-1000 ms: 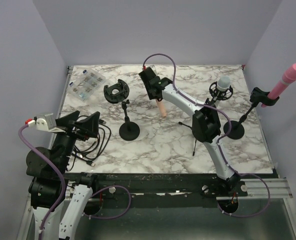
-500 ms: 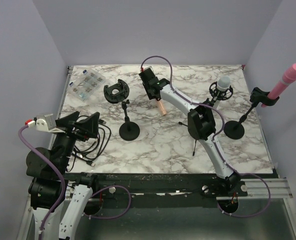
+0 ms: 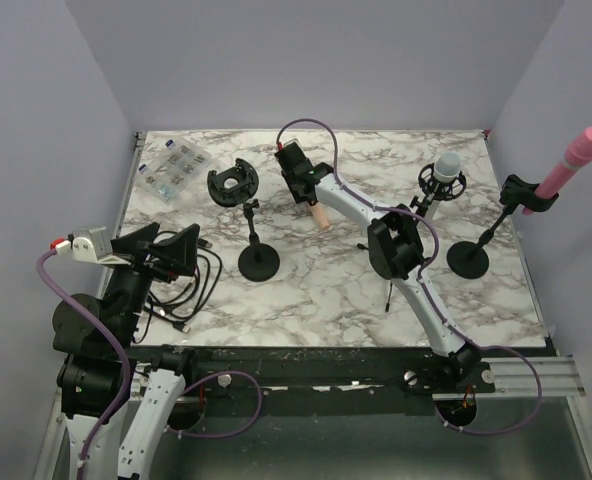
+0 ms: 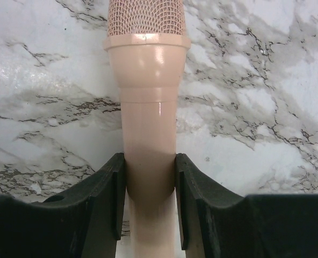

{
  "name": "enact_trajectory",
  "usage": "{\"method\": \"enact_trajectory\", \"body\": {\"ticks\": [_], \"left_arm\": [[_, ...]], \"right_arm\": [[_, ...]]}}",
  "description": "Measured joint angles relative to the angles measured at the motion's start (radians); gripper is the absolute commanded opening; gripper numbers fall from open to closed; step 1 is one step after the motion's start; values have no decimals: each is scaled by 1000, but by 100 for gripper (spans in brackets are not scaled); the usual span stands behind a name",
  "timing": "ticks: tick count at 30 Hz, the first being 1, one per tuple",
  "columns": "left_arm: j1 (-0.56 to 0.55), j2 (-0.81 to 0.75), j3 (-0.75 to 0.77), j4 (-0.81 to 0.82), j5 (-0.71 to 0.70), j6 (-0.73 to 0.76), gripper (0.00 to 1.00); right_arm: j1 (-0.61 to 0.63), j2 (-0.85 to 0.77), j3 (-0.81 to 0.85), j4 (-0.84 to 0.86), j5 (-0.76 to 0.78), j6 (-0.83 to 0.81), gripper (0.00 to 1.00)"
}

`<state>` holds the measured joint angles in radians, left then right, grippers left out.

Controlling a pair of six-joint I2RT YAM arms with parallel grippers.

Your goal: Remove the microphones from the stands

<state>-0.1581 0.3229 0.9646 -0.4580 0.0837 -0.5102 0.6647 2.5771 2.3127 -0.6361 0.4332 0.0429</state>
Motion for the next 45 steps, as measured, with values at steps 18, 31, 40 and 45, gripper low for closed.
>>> {"method": "enact_trajectory", "body": {"ticks": [18,31,40,45], "left_arm": [[0,32,-12,7,34,-31,98],[0,75,-75,44,79,-73,99],[0,145,-180,93,154,-182,99],[17,208,-172,132,191,-237,99]], "right_arm": [[0,1,17,0,-43,-10,79],[10,-281,-6,-93,-156,37,100],[32,-667,-323,-21,-389,164,100],[60,-721,-461,7,-462,227,100]]}}
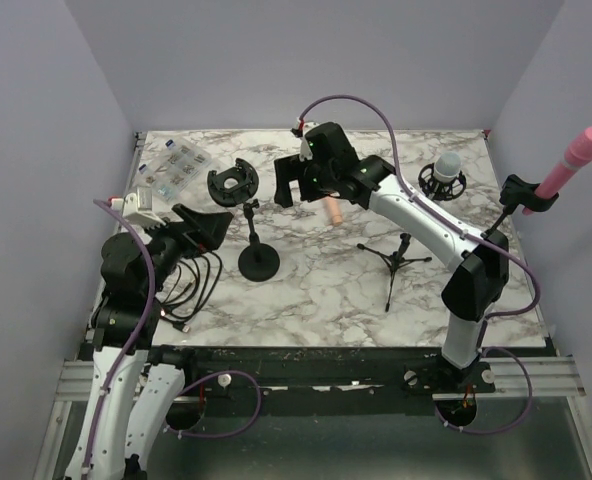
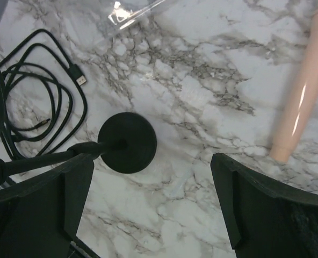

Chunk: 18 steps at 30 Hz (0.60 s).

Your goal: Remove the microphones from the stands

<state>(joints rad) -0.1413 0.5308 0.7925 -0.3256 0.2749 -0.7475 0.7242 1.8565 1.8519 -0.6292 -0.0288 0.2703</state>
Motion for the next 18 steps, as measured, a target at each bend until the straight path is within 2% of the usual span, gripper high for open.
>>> {"method": "enact_trajectory", "body": {"ticks": [5,9,12,18], "left_arm": [[85,74,17,47,85,-51,99],[169,121,6,128,187,-115,98],[199,153,-26,216,243,-158,93],[206,203,-124,380,336,-244,91]], "right_arm": [[37,-21,-72,-1,-34,56,100],[47,-97,-120,19,-60,84,100],[46,-167,-159,54,-66,99,100],[40,-226,-233,158,-150,142,90]]}}
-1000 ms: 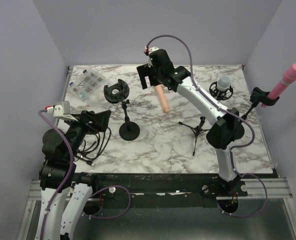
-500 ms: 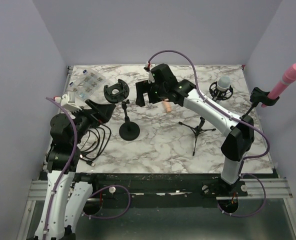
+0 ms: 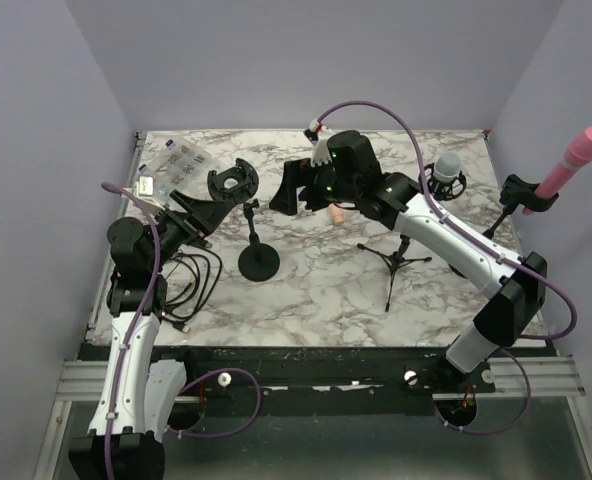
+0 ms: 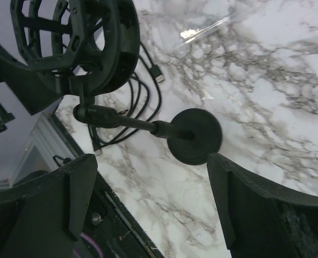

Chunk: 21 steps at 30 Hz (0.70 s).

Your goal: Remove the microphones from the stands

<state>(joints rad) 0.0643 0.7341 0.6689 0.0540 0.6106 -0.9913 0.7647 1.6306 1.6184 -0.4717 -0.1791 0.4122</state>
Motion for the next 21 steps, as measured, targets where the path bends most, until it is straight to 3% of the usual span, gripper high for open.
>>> {"method": "enact_trajectory", "body": {"ticks": [6,10,18,21], "left_arm": [[0,-45,-65,11,19,1,91],[0,-89,-67,2,19,26,95],[0,-147,-22,-110,18,133,96],[0,-156,-6,-136,18,162,96]], "right_arm": [[0,-2,-120,163,-180,87,86],[0,2,-133,263,-263,147,88],[0,86,-88,378,-332,219,90],[0,118,-82,383,-340,231,85]]}}
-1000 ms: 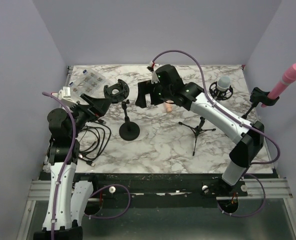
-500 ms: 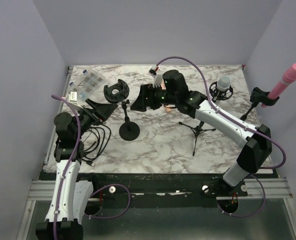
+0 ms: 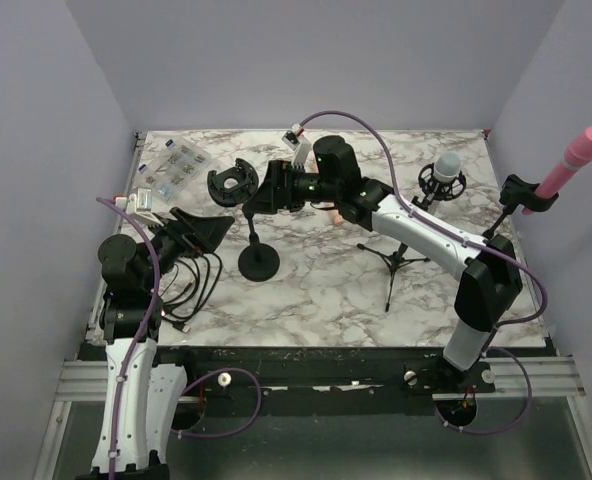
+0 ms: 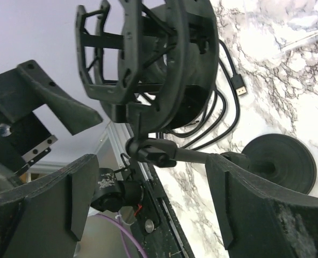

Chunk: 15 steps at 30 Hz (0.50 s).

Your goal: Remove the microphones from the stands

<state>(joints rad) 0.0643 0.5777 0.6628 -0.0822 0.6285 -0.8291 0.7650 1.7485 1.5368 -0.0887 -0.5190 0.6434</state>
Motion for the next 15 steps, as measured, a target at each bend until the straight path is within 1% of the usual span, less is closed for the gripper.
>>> {"method": "enact_trajectory", "body": {"ticks": [4,7,10,15], "left_arm": [[-1,-10,5,-24,-4,22,96],[-3,-9,5,-29,-5,26,96],[-8,-10,5,-30,-5,28,96],[-11,-10,5,-31,-5,29,96]], "right_arm": [[0,30,4,6,-2,13,77],[0,39,5,14,-2,22,72],[0,44,12,23,-3,31,70],[0,58,15,43,-8,42,61]]}}
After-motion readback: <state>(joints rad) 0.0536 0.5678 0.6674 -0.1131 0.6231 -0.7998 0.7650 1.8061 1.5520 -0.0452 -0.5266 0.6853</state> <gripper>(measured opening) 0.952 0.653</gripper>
